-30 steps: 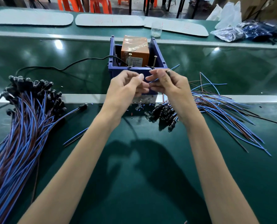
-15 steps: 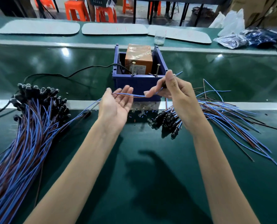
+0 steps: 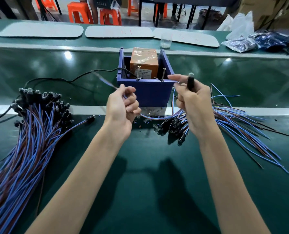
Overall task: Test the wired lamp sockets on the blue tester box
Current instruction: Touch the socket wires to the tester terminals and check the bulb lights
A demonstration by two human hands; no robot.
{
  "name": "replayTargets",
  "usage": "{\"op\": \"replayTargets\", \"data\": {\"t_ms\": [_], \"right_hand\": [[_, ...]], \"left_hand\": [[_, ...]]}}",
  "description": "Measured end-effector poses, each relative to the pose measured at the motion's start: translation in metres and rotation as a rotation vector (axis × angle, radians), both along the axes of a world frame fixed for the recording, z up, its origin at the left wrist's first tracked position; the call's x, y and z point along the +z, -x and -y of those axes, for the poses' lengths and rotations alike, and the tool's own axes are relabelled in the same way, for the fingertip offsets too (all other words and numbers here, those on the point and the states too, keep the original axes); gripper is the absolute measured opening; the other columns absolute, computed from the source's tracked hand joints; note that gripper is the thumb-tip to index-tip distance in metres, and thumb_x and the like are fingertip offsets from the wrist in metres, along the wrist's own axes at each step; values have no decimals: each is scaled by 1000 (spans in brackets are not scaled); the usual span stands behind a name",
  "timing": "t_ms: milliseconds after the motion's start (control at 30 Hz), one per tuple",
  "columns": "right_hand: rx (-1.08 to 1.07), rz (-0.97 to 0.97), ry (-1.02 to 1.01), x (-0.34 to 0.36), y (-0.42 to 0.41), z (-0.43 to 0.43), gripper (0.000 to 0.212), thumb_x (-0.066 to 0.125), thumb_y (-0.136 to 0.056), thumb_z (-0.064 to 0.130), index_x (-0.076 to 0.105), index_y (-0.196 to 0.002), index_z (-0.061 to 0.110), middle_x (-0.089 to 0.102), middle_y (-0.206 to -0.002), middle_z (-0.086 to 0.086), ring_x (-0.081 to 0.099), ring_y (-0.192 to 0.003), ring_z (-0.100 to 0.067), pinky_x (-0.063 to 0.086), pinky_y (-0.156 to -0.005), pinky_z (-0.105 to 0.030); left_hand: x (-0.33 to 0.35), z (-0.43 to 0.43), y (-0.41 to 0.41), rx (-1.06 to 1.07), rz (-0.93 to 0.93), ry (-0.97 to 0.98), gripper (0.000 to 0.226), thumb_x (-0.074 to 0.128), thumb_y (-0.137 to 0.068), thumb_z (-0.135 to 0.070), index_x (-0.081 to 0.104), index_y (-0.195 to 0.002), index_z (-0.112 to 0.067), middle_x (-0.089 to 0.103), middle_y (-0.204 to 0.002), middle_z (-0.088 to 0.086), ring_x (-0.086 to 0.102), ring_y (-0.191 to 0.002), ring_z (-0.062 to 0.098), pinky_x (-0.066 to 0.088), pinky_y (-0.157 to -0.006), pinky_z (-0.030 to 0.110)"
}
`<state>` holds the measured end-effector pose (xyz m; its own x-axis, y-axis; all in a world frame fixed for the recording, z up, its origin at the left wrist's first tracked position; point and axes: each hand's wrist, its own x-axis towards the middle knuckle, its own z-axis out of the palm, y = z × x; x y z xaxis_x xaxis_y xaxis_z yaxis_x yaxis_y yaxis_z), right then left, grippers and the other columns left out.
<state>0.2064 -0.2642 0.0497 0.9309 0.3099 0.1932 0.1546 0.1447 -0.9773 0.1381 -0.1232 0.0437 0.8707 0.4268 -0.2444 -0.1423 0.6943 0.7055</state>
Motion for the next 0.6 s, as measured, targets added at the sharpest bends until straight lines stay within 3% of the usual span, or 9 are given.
{"op": "replayTargets", "data": {"t_ms": [100, 200, 300, 367, 467, 600], "right_hand": [[-131, -196, -157, 2, -3, 2, 21, 50, -92, -4, 70, -93, 4, 27, -50, 9, 20, -43, -4, 21, -39, -16], [-69, -316, -284, 3, -8, 5, 22, 46, -99, 12, 66, -96, 3, 22, -47, 11, 19, -41, -3, 18, -37, -15], [57, -315, -154, 2, -8, 4, 49, 39, -100, 47, 70, -92, 9, 29, -51, 7, 23, -43, -5, 15, -40, -17], [97, -268, -38, 0, -4, 0, 56, 38, -97, 56, 73, -89, 13, 40, -54, 6, 29, -43, -4, 16, -41, -17], [89, -243, 43, -1, 2, -7, 47, 46, -96, 50, 76, -88, 14, 51, -63, 6, 32, -45, -3, 23, -39, -13], [58, -178, 116, -2, 6, -9, 24, 58, -96, 27, 74, -82, 15, 57, -72, 3, 37, -43, 0, 27, -39, -10]], "left_hand": [[2, 8, 0, -224, -60, -253, 50, 25, -104, -38, 46, -65, -14, 22, -40, -9, 16, -32, 4, 21, -37, 17], [0, 14, 0, -325, -104, -462, 62, 17, -102, -51, 44, -61, -13, 21, -41, -8, 16, -34, 7, 25, -39, 17], [-3, 20, 2, -355, -98, -648, 60, 22, -103, -48, 45, -58, -14, 24, -44, -8, 19, -39, 9, 26, -45, 22], [-4, 22, 2, -369, -114, -719, 55, 28, -104, -42, 45, -59, -14, 27, -43, -10, 21, -40, 8, 22, -47, 24], [-7, 25, 3, -383, -131, -796, 51, 33, -103, -38, 47, -60, -15, 27, -44, -12, 22, -42, 7, 21, -49, 26], [-11, 23, 4, -449, -126, -881, 52, 34, -104, -37, 49, -60, -14, 27, -46, -10, 24, -43, 7, 24, -47, 23]]}}
